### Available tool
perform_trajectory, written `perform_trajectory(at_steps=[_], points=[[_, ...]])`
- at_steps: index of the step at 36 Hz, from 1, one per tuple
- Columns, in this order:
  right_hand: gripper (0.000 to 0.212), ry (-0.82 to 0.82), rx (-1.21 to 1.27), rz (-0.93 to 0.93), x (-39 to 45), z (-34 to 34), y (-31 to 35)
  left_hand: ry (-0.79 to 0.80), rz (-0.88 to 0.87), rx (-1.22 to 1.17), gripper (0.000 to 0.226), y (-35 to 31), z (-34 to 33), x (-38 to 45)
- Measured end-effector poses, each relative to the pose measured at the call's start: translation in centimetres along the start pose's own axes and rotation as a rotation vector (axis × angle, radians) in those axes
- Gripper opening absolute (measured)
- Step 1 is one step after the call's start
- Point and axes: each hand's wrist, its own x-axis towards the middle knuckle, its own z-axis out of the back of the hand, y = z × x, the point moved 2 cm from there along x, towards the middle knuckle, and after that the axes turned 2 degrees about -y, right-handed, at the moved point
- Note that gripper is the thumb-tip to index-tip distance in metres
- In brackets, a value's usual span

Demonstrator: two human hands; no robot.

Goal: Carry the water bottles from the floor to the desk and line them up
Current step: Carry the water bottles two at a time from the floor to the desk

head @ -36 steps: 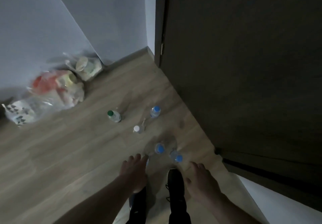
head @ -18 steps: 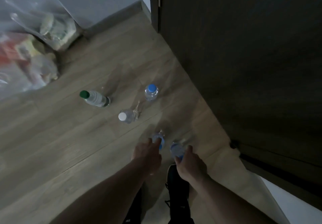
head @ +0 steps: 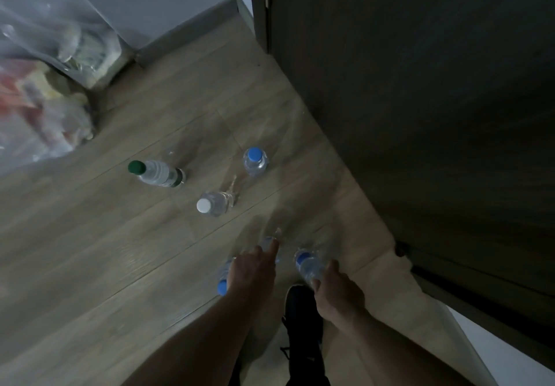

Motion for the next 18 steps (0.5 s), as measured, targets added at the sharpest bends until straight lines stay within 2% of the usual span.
perform_trajectory(at_steps=[4,9,18], points=[[0.04,-0.027,-0.016,0.019,-3.3,2.0,0.2,0.007,0.005,-0.022,0.049,-1.3,2.4,-2.7],[0.05,-0.033,-0.003,0.038,-10.1,5.7,-0.7,-0.002,0.006,-0.062,0.048,-1.8,7.1,-7.8],[0.045,-0.04,0.022,0.149,-27.1,14.8,0.3,-0.048,0.075,-0.188,0.036,-3.4,20.3,-24.7]])
